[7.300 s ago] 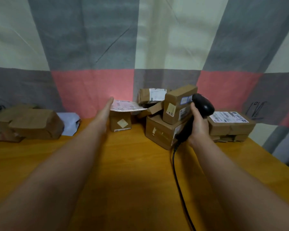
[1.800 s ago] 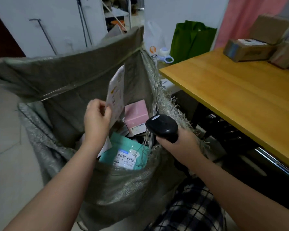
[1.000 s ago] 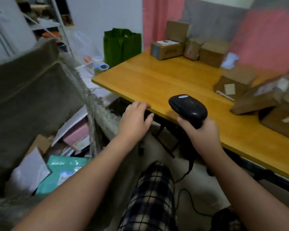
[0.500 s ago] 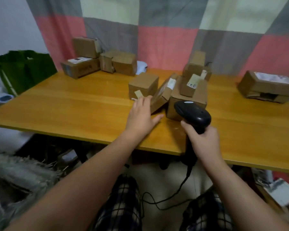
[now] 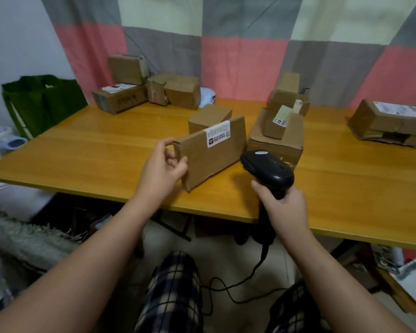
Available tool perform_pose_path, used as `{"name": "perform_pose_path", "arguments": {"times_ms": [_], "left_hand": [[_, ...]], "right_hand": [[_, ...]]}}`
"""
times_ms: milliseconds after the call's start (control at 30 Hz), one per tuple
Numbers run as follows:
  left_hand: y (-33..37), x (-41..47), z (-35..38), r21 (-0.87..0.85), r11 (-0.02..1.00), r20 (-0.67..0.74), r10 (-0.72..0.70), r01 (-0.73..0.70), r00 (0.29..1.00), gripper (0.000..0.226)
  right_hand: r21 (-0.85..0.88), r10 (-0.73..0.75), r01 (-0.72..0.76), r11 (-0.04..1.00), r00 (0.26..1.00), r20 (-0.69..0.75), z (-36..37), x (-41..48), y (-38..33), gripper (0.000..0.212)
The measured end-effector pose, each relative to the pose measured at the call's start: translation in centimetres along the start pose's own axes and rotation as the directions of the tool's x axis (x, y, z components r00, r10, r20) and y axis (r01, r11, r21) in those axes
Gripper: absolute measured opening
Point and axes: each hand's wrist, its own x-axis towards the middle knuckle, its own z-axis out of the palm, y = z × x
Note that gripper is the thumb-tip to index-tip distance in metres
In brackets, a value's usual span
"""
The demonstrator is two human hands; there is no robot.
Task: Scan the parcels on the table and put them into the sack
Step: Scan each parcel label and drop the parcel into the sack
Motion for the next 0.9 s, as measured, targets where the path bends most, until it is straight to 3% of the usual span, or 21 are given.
{"name": "perform_pose_path", "arguments": {"times_ms": [167, 400, 500, 567, 633, 700, 767, 800, 900], "left_hand": [[-1.2, -1.9, -4.4, -0.045, 0.999, 0.011, 0.016, -0.016, 1.0, 0.048], [-3.9, -3.1, -6.4, 0.315, 0.938, 0.207, 0.08, -0.144, 0.975, 0.042], [-4.3, -3.3, -5.6, 0.379, 0.912, 0.26, 0.057, -0.156, 0.964, 0.033], [-3.9, -2.7, -4.7, 0.392, 0.919, 0.163, -0.028, -0.039, 0.986, 0.026], [-3.3, -1.5, -3.7, 0.416, 0.891, 0.05, -0.221, 0.181, 0.974, 0.037], [-2.8, -0.3, -2.9, 0.526, 0.8, 0.081, -0.384, 0.287, 0.92, 0.057], [-2.5, 0.3, -2.1, 0.586, 0.76, 0.129, -0.429, 0.28, 0.894, 0.057], [-2.6, 0.4, -1.9, 0.544, 0.783, 0.127, -0.432, 0.302, 0.893, 0.053], [-3.1, 0.0, -1.5, 0.163, 0.885, 0.08, -0.453, 0.437, 0.888, 0.048]], "right_hand": [[0.012, -0.001, 0.0, 1.0, 0.996, 0.089, 2.3, -0.7, -0.3, 0.023], [-0.006, -0.006, 0.007, 1.0, 0.994, 0.108, 2.7, -0.9, -0.2, 0.021], [-0.04, 0.019, -0.014, 0.999, 0.994, 0.111, 2.6, -0.5, -0.1, 0.019], [-0.096, 0.043, -0.034, 0.995, 0.995, 0.089, 2.8, 0.1, 0.3, 0.026], [-0.102, 0.095, -0.085, 0.991, 0.991, 0.093, 3.2, 0.7, 0.5, 0.038], [-0.013, 0.176, -0.176, 0.984, 0.974, 0.145, 3.8, 1.1, 0.5, 0.029], [0.02, 0.199, -0.206, 0.978, 0.961, 0.192, 4.2, 1.1, 0.5, 0.018], [0.017, 0.196, -0.203, 0.979, 0.96, 0.202, 4.3, 1.1, 0.6, 0.016], [-0.011, 0.191, -0.193, 0.981, 0.958, 0.212, 4.6, 0.7, 1.2, 0.022]]}}
